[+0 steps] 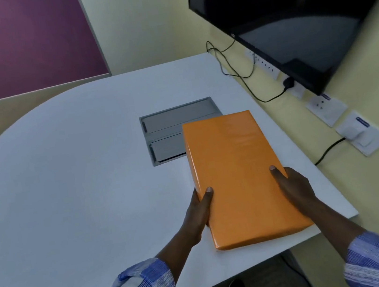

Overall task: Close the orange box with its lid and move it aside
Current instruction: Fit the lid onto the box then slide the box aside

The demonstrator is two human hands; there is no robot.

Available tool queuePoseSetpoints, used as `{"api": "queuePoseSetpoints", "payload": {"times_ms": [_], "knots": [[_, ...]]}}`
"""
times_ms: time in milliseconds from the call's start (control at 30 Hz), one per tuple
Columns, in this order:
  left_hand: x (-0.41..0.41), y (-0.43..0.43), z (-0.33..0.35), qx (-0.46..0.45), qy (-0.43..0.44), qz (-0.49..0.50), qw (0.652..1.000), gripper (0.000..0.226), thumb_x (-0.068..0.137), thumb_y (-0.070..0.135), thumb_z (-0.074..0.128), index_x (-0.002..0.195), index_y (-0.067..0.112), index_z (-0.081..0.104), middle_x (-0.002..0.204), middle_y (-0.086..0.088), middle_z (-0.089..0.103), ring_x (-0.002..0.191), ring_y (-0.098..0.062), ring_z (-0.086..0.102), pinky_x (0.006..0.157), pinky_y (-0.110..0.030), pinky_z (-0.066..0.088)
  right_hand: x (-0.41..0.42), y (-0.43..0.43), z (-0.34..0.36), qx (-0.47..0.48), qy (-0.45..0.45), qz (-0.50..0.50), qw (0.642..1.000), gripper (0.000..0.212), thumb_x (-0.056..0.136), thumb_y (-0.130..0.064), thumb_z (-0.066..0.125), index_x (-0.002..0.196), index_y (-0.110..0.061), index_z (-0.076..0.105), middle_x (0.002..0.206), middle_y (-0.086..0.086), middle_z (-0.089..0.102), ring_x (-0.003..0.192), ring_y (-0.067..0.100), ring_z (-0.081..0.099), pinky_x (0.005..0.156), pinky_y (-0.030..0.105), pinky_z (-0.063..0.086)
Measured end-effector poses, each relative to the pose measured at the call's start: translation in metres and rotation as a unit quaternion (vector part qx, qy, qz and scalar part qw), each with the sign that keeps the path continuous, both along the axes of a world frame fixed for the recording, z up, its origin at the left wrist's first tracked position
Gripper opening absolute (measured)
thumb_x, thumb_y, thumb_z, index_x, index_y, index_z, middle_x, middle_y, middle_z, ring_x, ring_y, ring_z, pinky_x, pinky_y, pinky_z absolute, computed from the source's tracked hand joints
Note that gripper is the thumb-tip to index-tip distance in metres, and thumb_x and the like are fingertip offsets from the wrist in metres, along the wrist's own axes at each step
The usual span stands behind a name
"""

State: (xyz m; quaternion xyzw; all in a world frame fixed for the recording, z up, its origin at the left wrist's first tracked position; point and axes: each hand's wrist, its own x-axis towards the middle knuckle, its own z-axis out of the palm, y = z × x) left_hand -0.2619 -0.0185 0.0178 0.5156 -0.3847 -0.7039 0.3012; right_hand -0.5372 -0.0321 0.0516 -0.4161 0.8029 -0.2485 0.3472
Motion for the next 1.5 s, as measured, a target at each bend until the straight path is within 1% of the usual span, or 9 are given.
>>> {"api": "queuePoseSetpoints", "payload": {"times_ms": [367, 467, 567, 633, 767, 867, 1067, 1300, 1500], "knots": [[-0.080, 0.003, -0.016, 0.012, -0.004, -0.033, 0.999, 0.075, 0.092, 0.068, 0.046, 0.155, 0.040, 0.017, 0.146, 0.005, 0.056, 0.123, -0.020, 0.065, 0.103, -0.055, 0.053, -0.088, -0.003, -0.027, 0.017, 0.030, 0.006, 0.999, 0.067, 0.089, -0.075, 0.040, 0.123, -0.021, 0.062, 0.115, 0.005, 0.068, 0.096, 0.023, 0.062, 0.084, 0.040, 0.050], [-0.081, 0.001, -0.017, -0.002, -0.008, -0.035, 0.999, 0.087, 0.079, 0.078, 0.048, 0.153, 0.042, 0.019, 0.146, 0.008, 0.056, 0.121, -0.017, 0.066, 0.102, -0.052, 0.054, -0.086, -0.007, -0.027, 0.029, 0.060, 0.013, 0.998, 0.071, 0.090, -0.073, 0.040, 0.135, -0.021, 0.054, 0.127, 0.009, 0.065, 0.109, 0.030, 0.062, 0.092, 0.045, 0.050], [-0.077, -0.008, -0.018, -0.008, -0.024, -0.001, 1.000, 0.101, 0.076, 0.087, 0.046, 0.158, 0.036, 0.016, 0.154, 0.004, 0.049, 0.132, -0.021, 0.059, 0.111, -0.053, 0.046, -0.070, -0.011, -0.027, -0.030, 0.194, 0.056, 0.979, 0.082, 0.094, -0.066, 0.042, 0.155, -0.014, 0.028, 0.157, 0.016, 0.039, 0.140, 0.035, 0.042, 0.110, 0.051, 0.037], [-0.078, -0.016, -0.020, 0.009, -0.035, 0.036, 0.999, 0.086, 0.091, 0.073, 0.037, 0.161, 0.032, 0.010, 0.161, -0.001, 0.040, 0.139, -0.027, 0.050, 0.112, -0.054, 0.040, -0.048, -0.012, -0.024, -0.109, 0.248, 0.135, 0.953, 0.082, 0.096, -0.062, 0.041, 0.158, -0.013, 0.020, 0.165, 0.014, 0.021, 0.151, 0.033, 0.023, 0.120, 0.051, 0.022], [-0.088, -0.030, -0.023, 0.015, -0.002, 0.043, 0.999, 0.064, 0.098, 0.066, 0.031, 0.156, 0.039, 0.023, 0.147, 0.004, 0.054, 0.118, -0.015, 0.067, 0.091, -0.043, 0.060, 0.000, -0.018, -0.029, -0.130, 0.270, 0.301, 0.905, 0.081, 0.096, -0.069, 0.025, 0.161, -0.025, 0.007, 0.169, 0.004, 0.001, 0.156, 0.026, -0.002, 0.124, 0.053, 0.006], [-0.101, -0.032, -0.025, 0.015, 0.008, 0.049, 0.999, 0.064, 0.098, 0.066, 0.035, 0.155, 0.041, 0.025, 0.145, 0.004, 0.057, 0.121, -0.020, 0.065, 0.087, -0.041, 0.063, 0.012, -0.024, -0.038, -0.091, 0.290, 0.332, 0.893, 0.079, 0.096, -0.070, 0.018, 0.160, -0.029, 0.000, 0.169, 0.003, -0.009, 0.155, 0.027, -0.012, 0.124, 0.054, -0.001], [-0.132, -0.032, -0.027, 0.027, -0.002, 0.042, 0.999, 0.063, 0.098, 0.068, 0.035, 0.155, 0.046, 0.022, 0.135, 0.018, 0.057, 0.115, -0.010, 0.063, 0.061, -0.018, 0.059, -0.018, -0.030, -0.045, -0.087, 0.308, 0.334, 0.886, 0.078, 0.096, -0.070, 0.017, 0.160, -0.029, 0.004, 0.169, 0.003, -0.007, 0.154, 0.029, -0.012, 0.123, 0.056, -0.001], [-0.170, -0.043, -0.029, 0.037, -0.002, 0.006, 0.999, 0.066, 0.097, 0.069, 0.036, 0.156, 0.047, 0.017, 0.134, 0.018, 0.053, 0.111, -0.005, 0.060, 0.057, -0.015, 0.057, -0.062, -0.036, -0.043, -0.082, 0.318, 0.326, 0.887, 0.077, 0.096, -0.070, 0.015, 0.160, -0.030, 0.005, 0.169, 0.001, -0.006, 0.155, 0.027, -0.012, 0.124, 0.053, -0.002], [-0.194, -0.052, -0.025, 0.047, -0.009, -0.043, 0.998, 0.068, 0.093, 0.076, 0.034, 0.153, 0.054, 0.010, 0.125, 0.027, 0.050, 0.106, 0.000, 0.056, 0.066, -0.023, 0.053, -0.095, -0.040, -0.042, -0.080, 0.325, 0.324, 0.885, 0.074, 0.098, -0.067, 0.019, 0.160, -0.031, 0.005, 0.169, -0.001, -0.007, 0.154, 0.024, -0.014, 0.124, 0.051, -0.004]]}}
